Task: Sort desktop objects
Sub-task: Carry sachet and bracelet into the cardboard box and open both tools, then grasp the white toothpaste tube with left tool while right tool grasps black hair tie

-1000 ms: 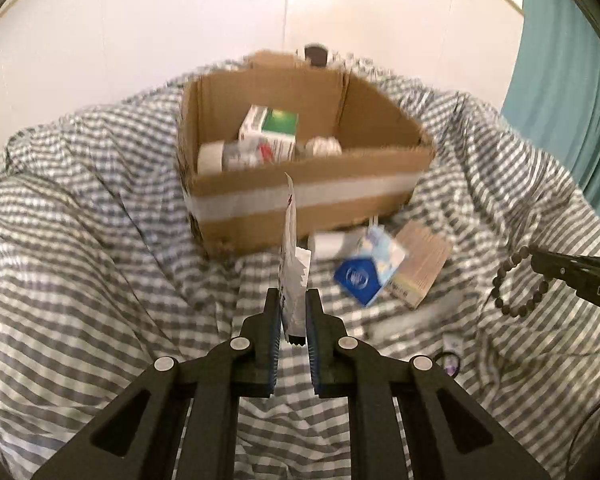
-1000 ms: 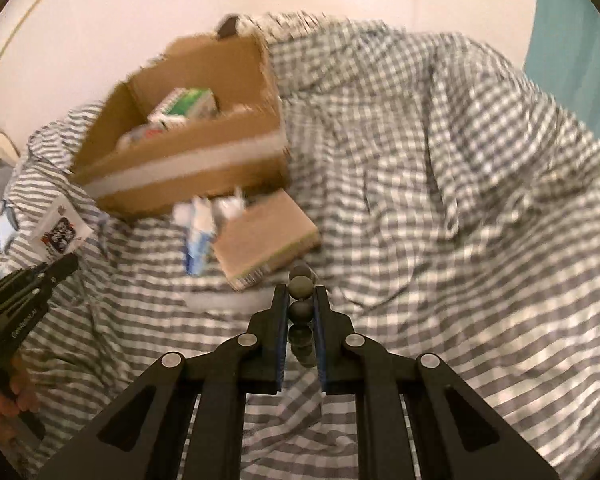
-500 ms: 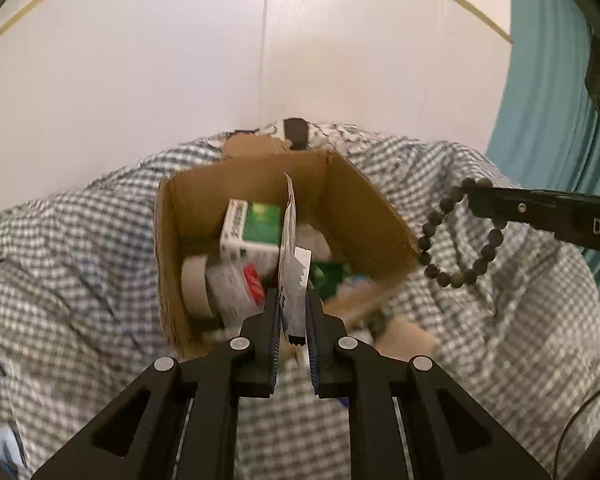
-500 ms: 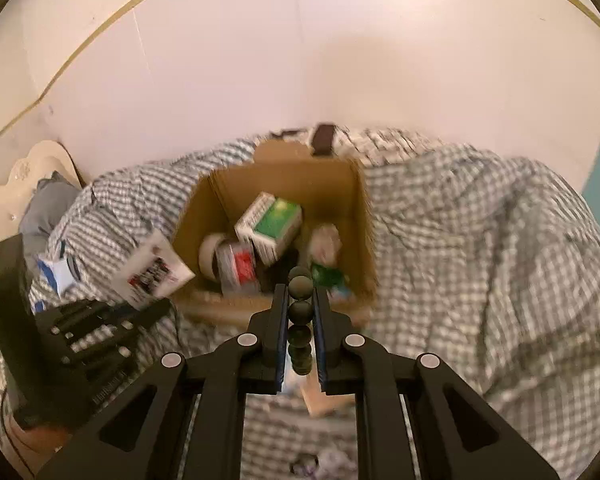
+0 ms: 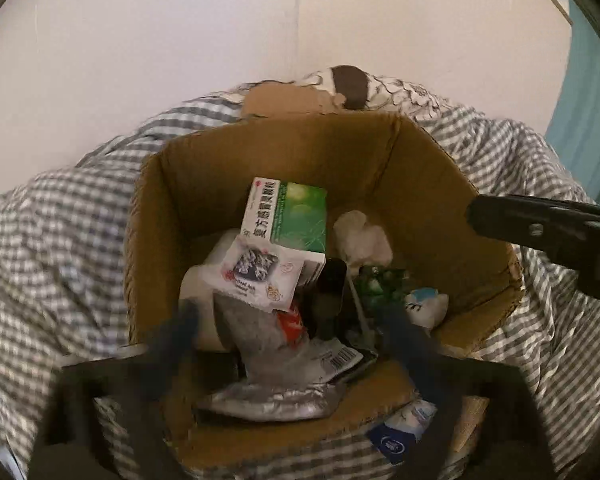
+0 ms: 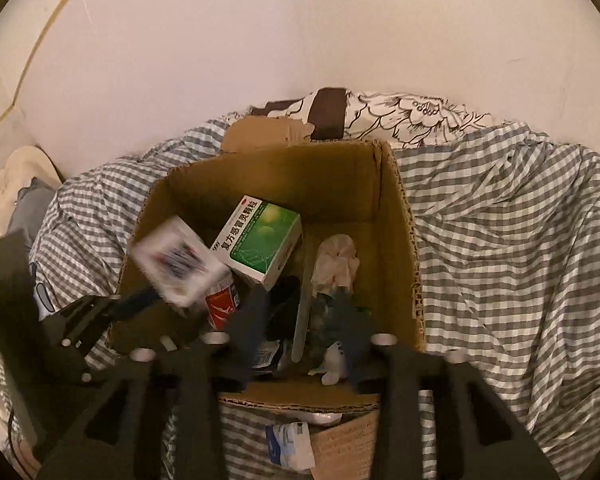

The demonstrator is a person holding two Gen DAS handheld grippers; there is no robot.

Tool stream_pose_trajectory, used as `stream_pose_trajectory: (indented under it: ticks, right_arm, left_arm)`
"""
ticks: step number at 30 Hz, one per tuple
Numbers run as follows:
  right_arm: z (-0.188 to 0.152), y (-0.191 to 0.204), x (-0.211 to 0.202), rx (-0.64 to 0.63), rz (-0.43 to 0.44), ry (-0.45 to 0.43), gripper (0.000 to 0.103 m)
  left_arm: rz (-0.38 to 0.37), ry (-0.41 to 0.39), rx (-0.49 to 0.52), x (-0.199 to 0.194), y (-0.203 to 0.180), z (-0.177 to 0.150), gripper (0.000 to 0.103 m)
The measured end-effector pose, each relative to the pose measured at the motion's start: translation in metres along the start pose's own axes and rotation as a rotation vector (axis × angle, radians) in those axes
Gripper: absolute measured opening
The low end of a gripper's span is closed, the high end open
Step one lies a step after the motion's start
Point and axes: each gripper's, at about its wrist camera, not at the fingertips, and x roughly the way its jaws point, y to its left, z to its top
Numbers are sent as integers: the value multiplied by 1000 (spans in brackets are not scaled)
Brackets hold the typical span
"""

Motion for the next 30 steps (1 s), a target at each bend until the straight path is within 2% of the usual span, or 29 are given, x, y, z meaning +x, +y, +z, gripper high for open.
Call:
stream_pose_trajectory:
  ticks: [1, 7, 13, 16, 20, 24, 26, 27, 30]
  right_arm:
    - [-2, 0, -5, -5, -5, -7, 53]
    - [-34, -18, -55, 10, -33, -29, 54]
    - [-91, -30, -90, 19, -90, 7, 54]
    - [-122, -30, -94, 29, -80, 36, 54]
    - [-174, -22, -80, 10, -79, 95, 54]
    - [-219, -23, -47, 27, -53, 207, 53]
    - [-236, -23, -31, 29, -40, 247, 47]
    - [-244, -25, -20, 36, -35, 278, 40]
    - [-255, -28, -4, 53, -16, 318, 36]
  left_arm:
    - [-1, -20, -8, -7, 0, -4, 100]
    - [3, -19, -26, -51, -2, -36, 101]
    - [-15, -2, -27, -80, -16, -77, 101]
    - [-33, 23, -32, -82, -25, -101, 101]
    - [-34, 89, -23, -72, -37, -141, 101]
    - [-31, 178, -15, -58, -46, -179, 101]
    - [-39, 223, -15, -52, -49, -194, 101]
    - [-45, 241, -12, -50, -51, -200, 101]
    - [-53, 275, 7, -43, -58, -210, 101]
